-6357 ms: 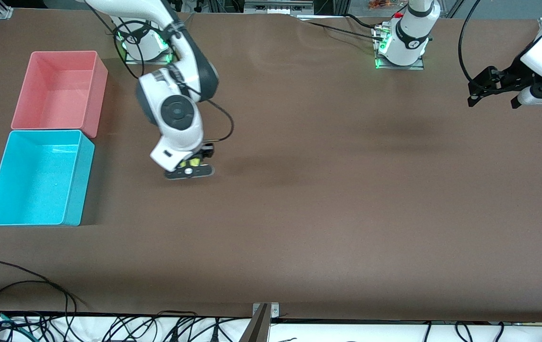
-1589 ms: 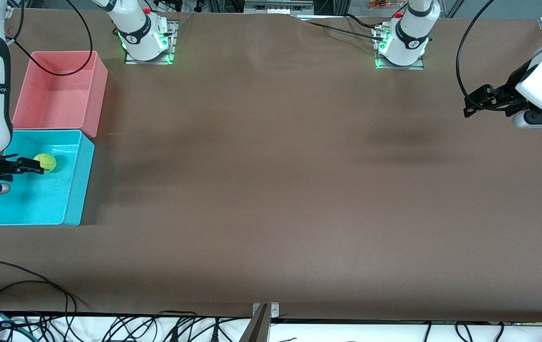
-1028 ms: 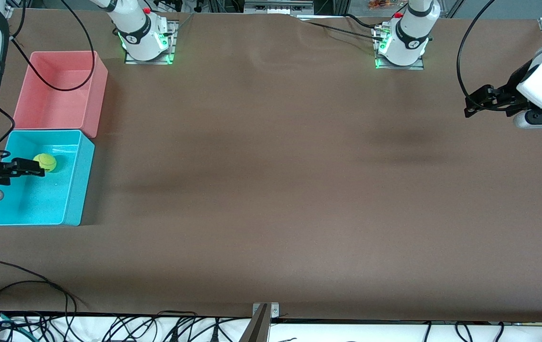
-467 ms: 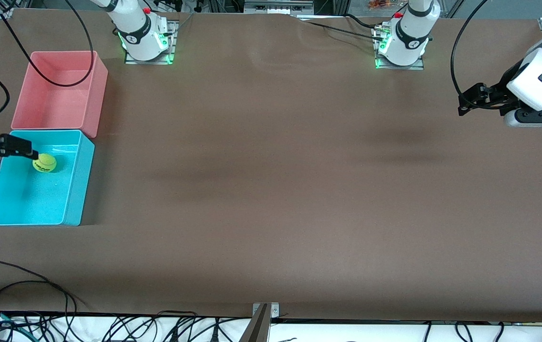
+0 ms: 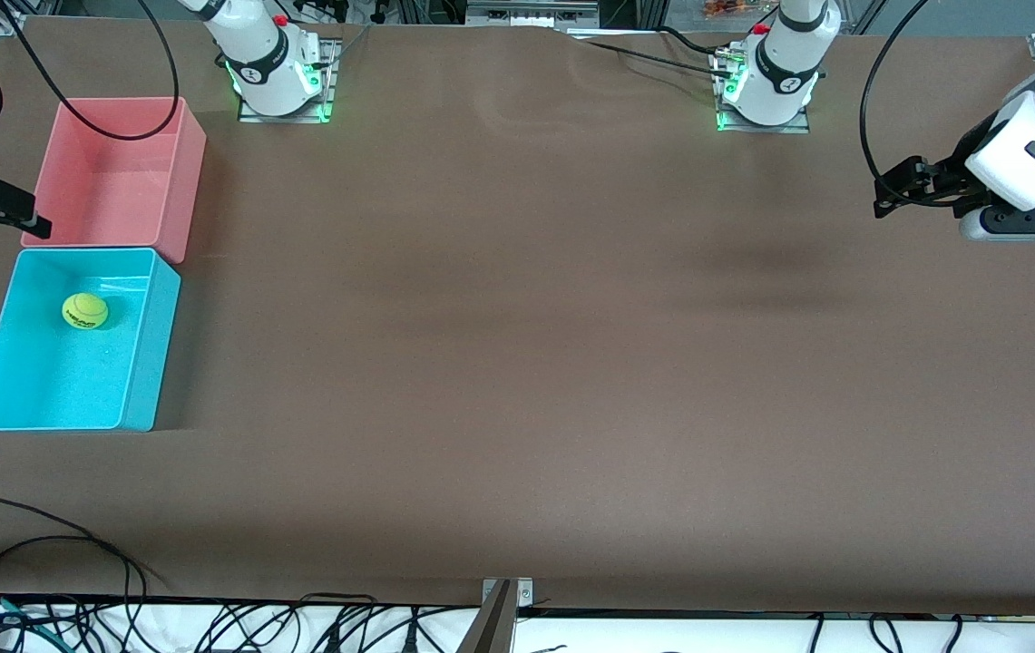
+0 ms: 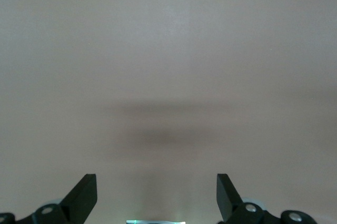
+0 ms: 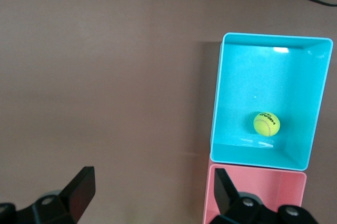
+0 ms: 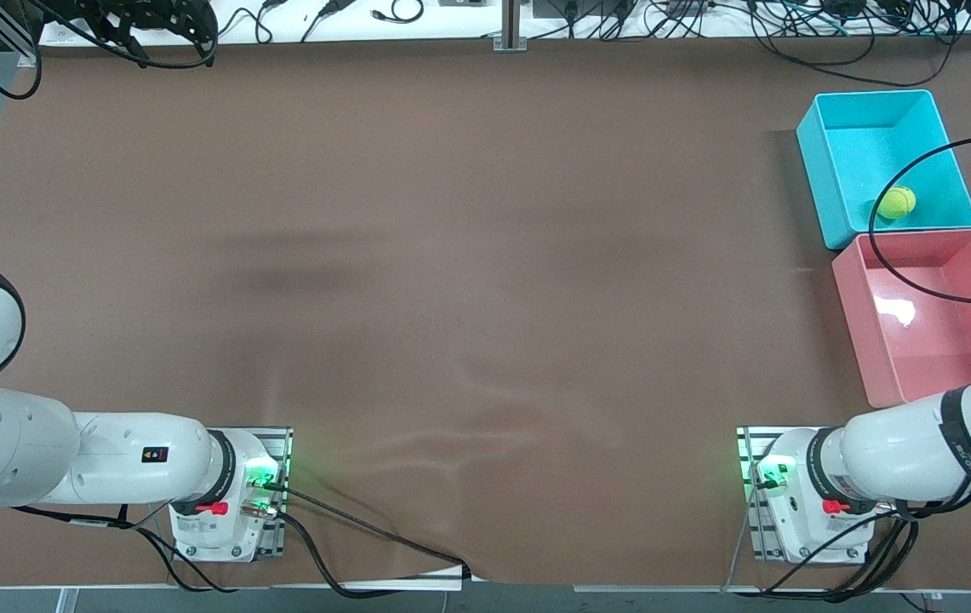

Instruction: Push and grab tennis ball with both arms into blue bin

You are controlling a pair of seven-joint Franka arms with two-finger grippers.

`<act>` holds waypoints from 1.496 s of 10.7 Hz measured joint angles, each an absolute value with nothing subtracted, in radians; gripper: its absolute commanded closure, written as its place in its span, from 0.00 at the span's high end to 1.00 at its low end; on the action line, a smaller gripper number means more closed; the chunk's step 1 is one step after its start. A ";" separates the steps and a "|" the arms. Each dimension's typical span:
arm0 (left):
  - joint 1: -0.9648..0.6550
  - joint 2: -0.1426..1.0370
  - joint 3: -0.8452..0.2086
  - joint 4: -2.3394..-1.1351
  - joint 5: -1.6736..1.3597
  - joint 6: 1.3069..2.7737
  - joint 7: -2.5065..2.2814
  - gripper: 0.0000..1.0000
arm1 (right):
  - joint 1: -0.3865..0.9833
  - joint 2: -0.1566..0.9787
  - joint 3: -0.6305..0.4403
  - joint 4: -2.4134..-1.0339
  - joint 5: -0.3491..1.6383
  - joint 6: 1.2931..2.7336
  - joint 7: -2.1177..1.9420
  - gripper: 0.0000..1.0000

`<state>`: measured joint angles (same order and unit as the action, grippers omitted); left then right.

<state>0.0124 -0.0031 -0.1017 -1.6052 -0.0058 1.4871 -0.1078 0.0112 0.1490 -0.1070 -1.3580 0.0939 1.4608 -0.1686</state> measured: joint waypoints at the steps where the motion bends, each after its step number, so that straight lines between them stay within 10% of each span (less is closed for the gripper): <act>1: 0.012 -0.003 -0.105 -1.605 -0.006 1.487 -0.108 1.00 | -0.057 0.137 -0.033 -1.372 0.081 1.468 -0.160 1.00; 7: 0.012 -0.003 -0.113 -1.605 -0.006 1.486 -0.108 1.00 | -0.143 0.106 0.096 -1.538 0.026 1.710 -0.079 1.00; 16: 0.012 -0.003 -0.135 -1.604 -0.006 1.468 -0.108 1.00 | -0.145 0.053 0.113 -1.544 0.062 1.687 -0.025 1.00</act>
